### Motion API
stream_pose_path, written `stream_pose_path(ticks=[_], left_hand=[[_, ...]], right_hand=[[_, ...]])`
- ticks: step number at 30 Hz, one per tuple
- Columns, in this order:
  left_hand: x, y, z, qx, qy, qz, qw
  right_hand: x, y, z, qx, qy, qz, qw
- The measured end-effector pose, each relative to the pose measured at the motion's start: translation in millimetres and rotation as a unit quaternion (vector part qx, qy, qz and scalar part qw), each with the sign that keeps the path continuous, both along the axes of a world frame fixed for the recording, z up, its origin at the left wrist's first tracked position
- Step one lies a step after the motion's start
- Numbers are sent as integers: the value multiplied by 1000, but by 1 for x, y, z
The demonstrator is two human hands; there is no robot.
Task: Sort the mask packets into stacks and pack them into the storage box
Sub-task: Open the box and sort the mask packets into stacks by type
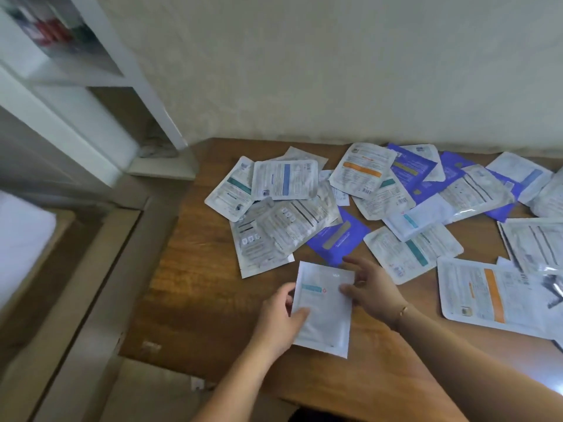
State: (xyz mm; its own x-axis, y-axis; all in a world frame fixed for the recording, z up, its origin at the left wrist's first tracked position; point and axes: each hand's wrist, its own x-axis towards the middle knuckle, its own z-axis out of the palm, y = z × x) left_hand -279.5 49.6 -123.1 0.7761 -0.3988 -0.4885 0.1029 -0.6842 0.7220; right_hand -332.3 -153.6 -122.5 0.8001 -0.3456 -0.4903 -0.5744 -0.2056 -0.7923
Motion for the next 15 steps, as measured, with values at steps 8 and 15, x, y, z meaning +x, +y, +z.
stream_pose_path(ticks=[8, 15], left_hand=[[-26, 16, -19, 109, -298, -116, 941], [-39, -10, -39, 201, -326, -295, 875]], right_hand=[[1, 12, -14, -221, -68, 45, 972], [37, -13, -23, -436, 36, 294, 850]])
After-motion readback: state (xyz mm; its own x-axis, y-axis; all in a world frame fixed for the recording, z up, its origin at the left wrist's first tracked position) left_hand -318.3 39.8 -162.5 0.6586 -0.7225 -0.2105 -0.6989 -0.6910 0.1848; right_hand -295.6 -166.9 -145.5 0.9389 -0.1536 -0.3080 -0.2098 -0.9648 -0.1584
